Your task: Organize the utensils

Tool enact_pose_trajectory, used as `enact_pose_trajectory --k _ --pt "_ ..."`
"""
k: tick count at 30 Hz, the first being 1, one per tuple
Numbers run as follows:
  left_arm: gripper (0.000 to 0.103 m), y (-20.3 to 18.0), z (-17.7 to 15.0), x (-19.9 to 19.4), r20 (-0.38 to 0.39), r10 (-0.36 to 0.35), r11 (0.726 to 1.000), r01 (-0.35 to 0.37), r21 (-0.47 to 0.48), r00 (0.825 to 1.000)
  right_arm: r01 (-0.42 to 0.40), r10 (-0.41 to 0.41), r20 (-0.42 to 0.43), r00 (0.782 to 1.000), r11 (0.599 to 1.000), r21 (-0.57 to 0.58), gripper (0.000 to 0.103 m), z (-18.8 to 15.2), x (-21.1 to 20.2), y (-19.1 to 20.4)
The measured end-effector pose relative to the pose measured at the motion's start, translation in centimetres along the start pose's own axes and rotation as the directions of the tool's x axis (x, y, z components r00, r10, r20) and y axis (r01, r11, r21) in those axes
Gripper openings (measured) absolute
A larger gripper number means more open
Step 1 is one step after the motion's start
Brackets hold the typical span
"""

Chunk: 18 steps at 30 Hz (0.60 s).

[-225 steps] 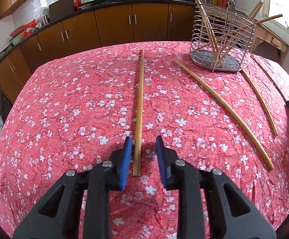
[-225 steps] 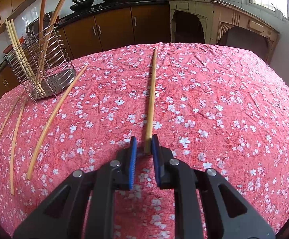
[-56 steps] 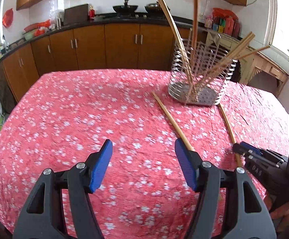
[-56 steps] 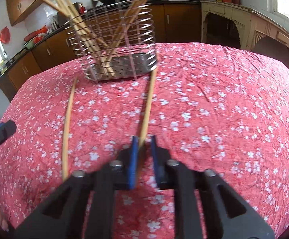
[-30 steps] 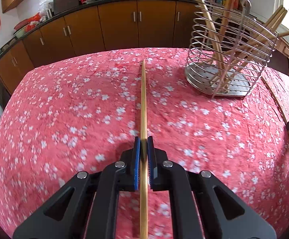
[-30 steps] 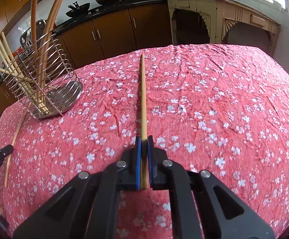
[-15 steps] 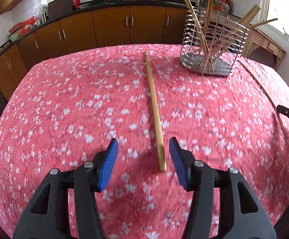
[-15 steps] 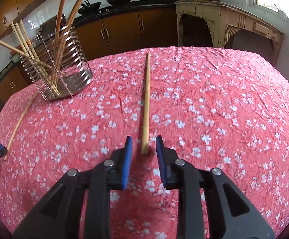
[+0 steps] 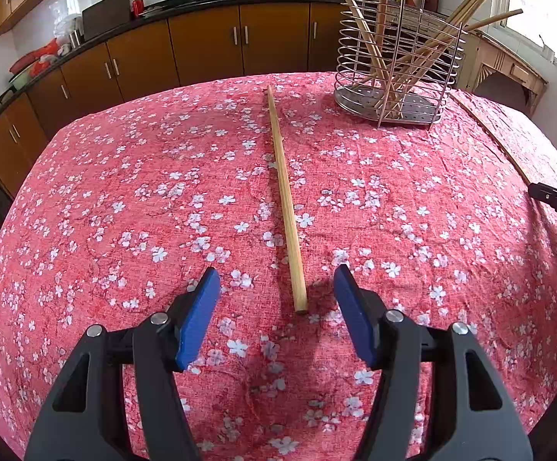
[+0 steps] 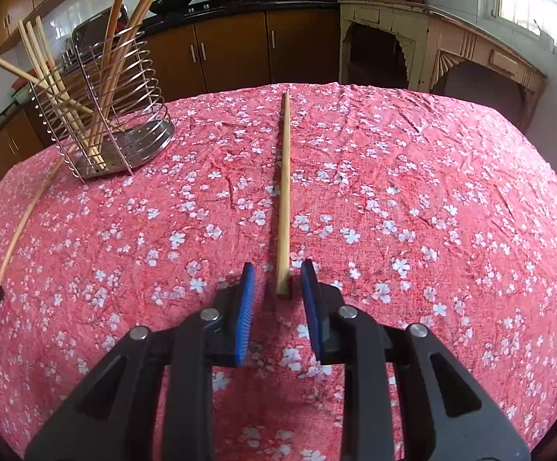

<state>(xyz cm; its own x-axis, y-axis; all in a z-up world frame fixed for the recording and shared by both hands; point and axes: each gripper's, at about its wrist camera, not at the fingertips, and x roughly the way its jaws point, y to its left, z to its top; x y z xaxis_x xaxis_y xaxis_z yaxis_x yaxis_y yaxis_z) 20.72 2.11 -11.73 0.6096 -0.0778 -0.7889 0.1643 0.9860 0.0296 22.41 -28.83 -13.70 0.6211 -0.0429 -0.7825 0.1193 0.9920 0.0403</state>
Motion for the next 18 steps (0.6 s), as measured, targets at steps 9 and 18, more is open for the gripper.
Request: enact_pose_trajectory --k 9,18 --pt "0.051 -0.4 -0.1 -0.1 0.007 -0.008 1.000 0.008 0.024 1.000 -0.002 0.002 0.000 1.000 1.000 0.000 0.026 0.0 -0.1 -0.1" --pt "0.037 -1.1 -0.1 -0.1 0.012 -0.030 0.998 0.029 0.048 0.999 -0.004 0.004 0.001 1.000 1.000 0.004 0.025 0.0 0.0 -0.1"
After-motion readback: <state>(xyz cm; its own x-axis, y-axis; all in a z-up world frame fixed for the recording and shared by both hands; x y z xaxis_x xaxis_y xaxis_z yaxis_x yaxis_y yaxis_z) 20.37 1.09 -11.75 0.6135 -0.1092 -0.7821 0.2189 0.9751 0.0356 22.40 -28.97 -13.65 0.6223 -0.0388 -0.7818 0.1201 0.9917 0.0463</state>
